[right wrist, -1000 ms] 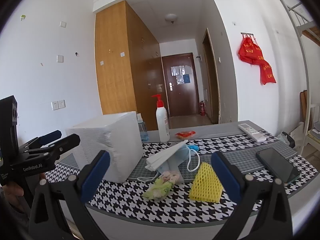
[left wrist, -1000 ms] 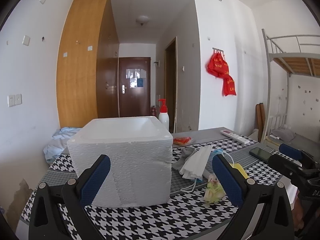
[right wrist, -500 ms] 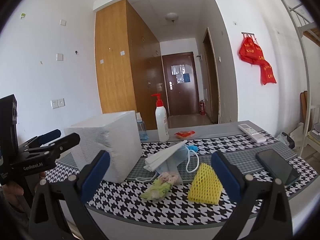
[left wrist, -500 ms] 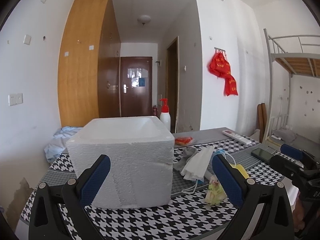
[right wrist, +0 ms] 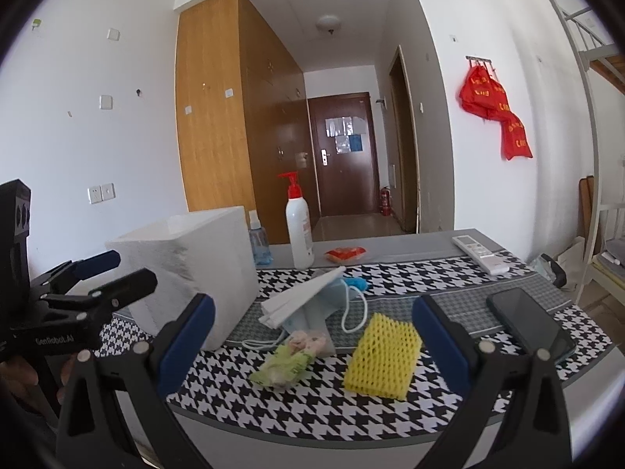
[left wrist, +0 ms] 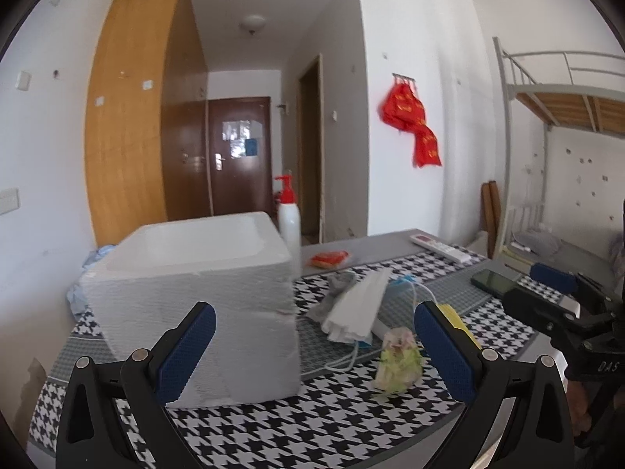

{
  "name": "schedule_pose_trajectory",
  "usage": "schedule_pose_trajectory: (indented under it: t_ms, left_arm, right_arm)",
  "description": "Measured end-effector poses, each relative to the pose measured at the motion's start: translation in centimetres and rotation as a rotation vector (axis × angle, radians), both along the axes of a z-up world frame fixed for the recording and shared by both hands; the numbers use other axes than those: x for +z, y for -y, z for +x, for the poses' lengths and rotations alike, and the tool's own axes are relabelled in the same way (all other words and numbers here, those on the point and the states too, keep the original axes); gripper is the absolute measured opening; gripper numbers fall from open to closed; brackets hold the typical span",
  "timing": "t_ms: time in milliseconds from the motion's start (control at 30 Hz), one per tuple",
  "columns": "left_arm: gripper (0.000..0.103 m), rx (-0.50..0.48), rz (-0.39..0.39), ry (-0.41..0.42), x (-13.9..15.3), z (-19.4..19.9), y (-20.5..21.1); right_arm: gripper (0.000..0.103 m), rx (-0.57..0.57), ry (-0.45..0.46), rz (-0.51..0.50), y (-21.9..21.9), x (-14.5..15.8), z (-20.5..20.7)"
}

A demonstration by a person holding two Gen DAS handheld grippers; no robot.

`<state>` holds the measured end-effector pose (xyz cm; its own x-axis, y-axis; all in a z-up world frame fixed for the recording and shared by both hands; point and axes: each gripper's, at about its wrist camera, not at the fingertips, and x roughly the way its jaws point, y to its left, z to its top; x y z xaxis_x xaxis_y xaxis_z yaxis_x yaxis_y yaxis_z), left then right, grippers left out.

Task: Organize soft objects
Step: 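Reach the left tool to the green snack bag while the right tool approaches the yellow foam net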

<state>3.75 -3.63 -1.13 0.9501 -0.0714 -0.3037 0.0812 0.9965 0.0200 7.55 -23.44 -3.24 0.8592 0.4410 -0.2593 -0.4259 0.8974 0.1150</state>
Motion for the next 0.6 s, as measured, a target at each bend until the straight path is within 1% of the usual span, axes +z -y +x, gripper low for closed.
schedule_pose_trajectory:
  t_ms: [67, 300, 400, 600]
  left_arm:
    - [0.102, -0.016, 0.016, -0.016, -0.3, 0.6, 0.6]
    - [0.102, -0.083, 0.031, -0.089, -1.5, 2.2, 2.0]
    - [0.102, -0.100, 0.051, -0.108, -2.1, 2.6, 2.7]
    - [0.102, -0.131, 0.059, -0.182, -3.6, 3.8, 3.5]
  right_arm:
    - [0.102, -0.002, -0.013, -0.003, 0.2, -0.2, 0.4]
    - [0.102, -0.034, -0.067, -0.011, 1.0, -1.3, 1.8]
    - [0.102, -0.044, -0.087, -0.022, 1.1, -1.8, 2.1]
    - [0.102, -0.064, -0.128, -0.029, 1.7, -2.7, 3.0]
